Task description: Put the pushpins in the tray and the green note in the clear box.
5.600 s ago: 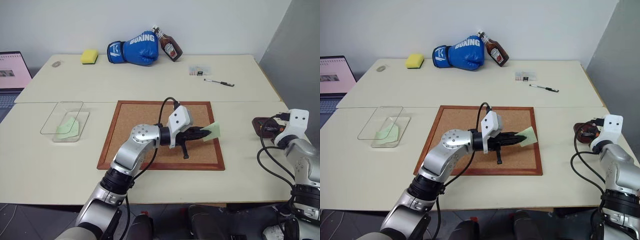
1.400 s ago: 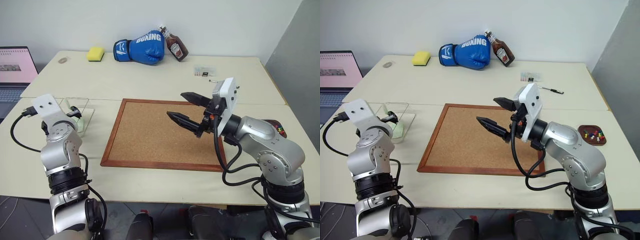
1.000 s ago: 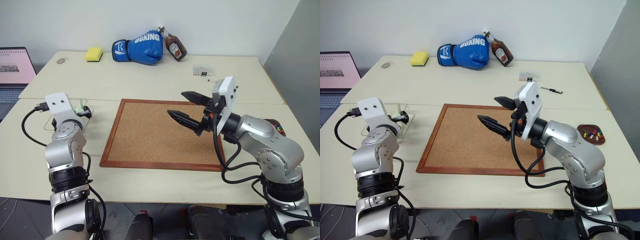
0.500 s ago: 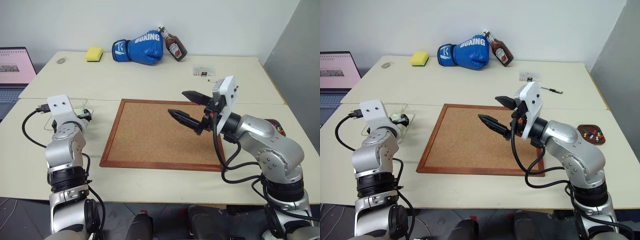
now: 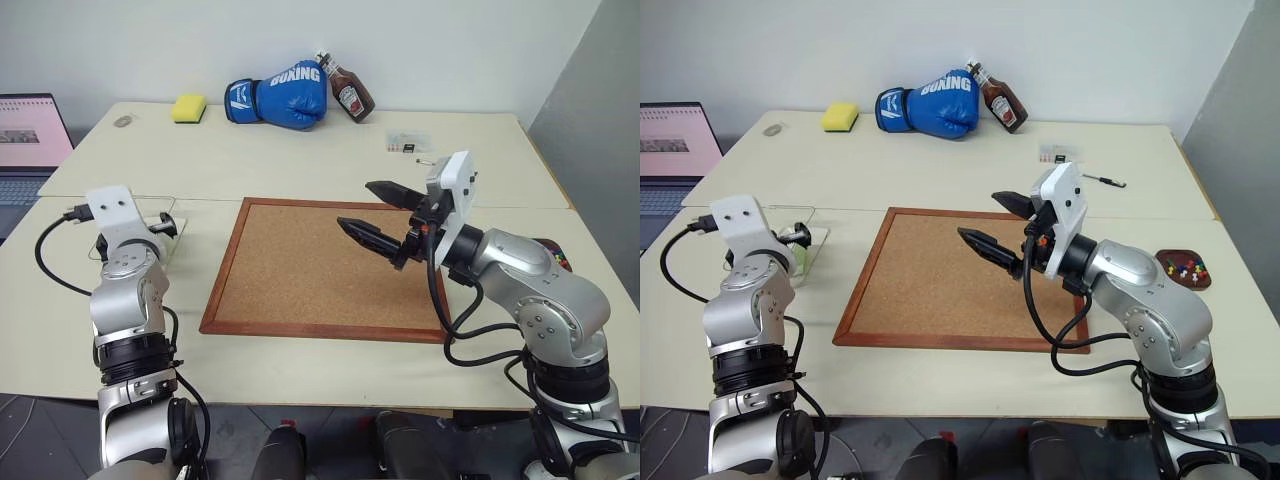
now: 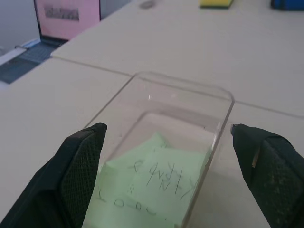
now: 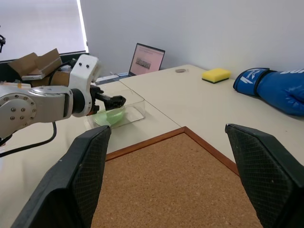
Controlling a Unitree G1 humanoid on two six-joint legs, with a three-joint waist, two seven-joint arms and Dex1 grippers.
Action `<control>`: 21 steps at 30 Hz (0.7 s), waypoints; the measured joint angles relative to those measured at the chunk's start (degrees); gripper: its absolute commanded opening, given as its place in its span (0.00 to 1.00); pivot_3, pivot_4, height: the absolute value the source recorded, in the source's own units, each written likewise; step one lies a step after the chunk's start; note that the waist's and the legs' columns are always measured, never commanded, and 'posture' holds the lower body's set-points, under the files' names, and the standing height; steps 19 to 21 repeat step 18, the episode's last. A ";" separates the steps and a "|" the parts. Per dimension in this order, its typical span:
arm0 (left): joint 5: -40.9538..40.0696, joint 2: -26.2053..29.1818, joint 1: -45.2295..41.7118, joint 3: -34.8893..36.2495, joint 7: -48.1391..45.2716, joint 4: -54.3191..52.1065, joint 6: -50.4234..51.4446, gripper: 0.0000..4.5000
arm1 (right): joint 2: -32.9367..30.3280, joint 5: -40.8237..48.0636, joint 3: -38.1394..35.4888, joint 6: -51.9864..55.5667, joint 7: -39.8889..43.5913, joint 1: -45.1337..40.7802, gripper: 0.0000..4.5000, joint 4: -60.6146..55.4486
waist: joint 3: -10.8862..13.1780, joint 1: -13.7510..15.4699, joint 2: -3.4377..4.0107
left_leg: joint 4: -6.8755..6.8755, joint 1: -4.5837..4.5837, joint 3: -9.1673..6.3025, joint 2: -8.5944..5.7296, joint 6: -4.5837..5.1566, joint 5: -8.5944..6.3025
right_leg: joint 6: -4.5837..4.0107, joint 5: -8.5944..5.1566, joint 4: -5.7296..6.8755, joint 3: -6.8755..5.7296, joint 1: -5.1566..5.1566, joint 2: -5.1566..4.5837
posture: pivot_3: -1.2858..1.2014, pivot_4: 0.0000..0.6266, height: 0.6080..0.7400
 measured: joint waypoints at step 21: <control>-1.41 -15.50 23.43 -22.50 -10.16 -25.31 -6.16 0.99 | 5.45 -24.47 -0.63 -2.71 -25.22 24.24 0.90 -6.59 | -0.04 -0.01 0.04 | 0.03 0.04 0.13 0.00 -0.01 0.00 | 0.01 -0.01 0.03 0.17 -0.03 0.00 | 0.52 0.24 1.00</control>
